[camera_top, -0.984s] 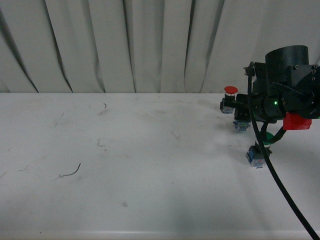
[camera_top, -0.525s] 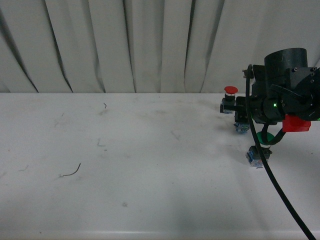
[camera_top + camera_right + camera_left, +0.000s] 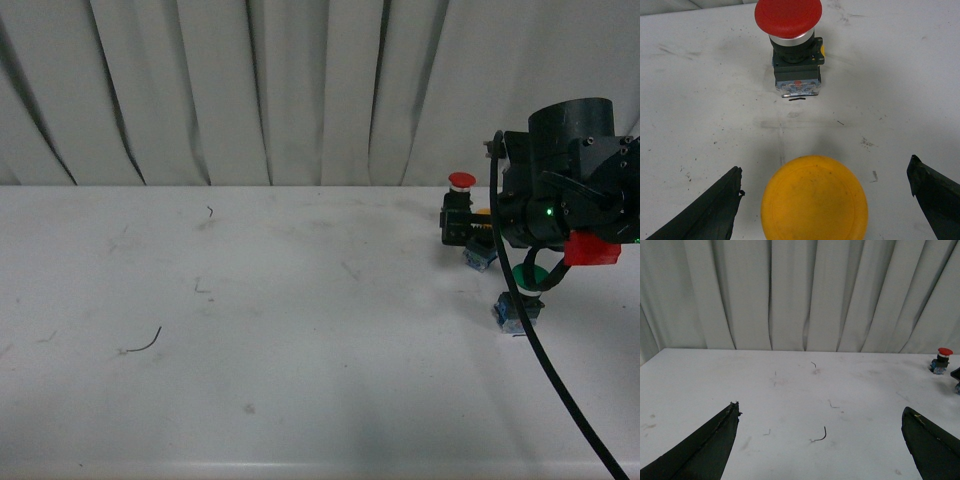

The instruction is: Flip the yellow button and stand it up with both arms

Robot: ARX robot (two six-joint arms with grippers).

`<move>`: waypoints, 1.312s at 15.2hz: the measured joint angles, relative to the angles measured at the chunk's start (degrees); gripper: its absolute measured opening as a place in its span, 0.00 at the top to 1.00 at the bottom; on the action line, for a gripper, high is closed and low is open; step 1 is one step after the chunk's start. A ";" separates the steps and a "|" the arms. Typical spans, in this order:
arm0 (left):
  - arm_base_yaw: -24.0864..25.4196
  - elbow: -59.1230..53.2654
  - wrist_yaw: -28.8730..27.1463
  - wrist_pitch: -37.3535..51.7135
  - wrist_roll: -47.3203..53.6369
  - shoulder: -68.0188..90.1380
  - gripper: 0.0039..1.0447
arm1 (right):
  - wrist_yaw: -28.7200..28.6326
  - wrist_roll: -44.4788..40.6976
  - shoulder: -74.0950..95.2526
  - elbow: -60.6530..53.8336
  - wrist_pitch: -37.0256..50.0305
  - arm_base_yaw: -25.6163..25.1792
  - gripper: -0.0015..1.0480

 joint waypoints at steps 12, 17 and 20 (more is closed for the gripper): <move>0.00 0.00 0.00 0.00 0.00 0.00 0.06 | -6.14 1.11 -14.91 -9.22 4.24 -2.05 0.06; 0.00 0.00 0.00 0.00 0.00 0.00 0.06 | -1.73 -3.23 -42.84 -36.39 28.59 -4.09 0.27; 0.00 0.00 0.00 0.02 0.00 0.00 0.06 | -3.61 -6.47 -68.59 -61.16 27.10 -6.16 0.66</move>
